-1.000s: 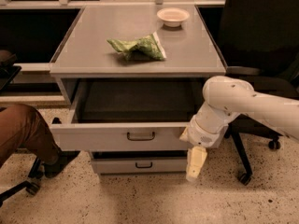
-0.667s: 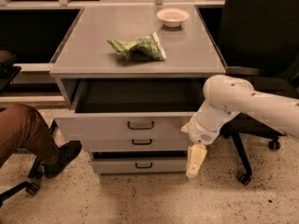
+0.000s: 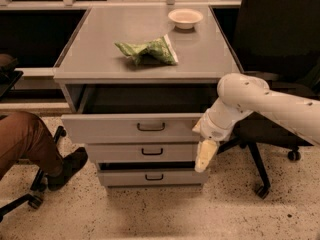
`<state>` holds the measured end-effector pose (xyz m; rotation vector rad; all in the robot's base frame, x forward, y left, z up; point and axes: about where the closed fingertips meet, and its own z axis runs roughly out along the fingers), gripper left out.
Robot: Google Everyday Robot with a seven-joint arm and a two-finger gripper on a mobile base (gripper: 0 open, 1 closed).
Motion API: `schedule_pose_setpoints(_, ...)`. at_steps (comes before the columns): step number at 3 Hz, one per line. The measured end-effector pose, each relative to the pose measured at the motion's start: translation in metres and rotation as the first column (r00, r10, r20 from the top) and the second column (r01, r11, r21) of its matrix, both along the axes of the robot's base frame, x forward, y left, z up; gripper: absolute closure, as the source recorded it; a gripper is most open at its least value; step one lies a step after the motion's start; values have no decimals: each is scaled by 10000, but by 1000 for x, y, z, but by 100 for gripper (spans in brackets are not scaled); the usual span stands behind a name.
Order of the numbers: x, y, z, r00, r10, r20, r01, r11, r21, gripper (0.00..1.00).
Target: Close top drawer
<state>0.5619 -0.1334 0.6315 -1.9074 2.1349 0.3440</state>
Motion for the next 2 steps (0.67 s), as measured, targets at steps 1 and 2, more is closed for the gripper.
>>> schedule_pose_setpoints(1, 42, 5, 2, 9978, -70, 661, 66, 10000, 60, 0)
schedule_pose_setpoints(2, 42, 5, 2, 9978, -69, 660, 65, 10000, 60, 0)
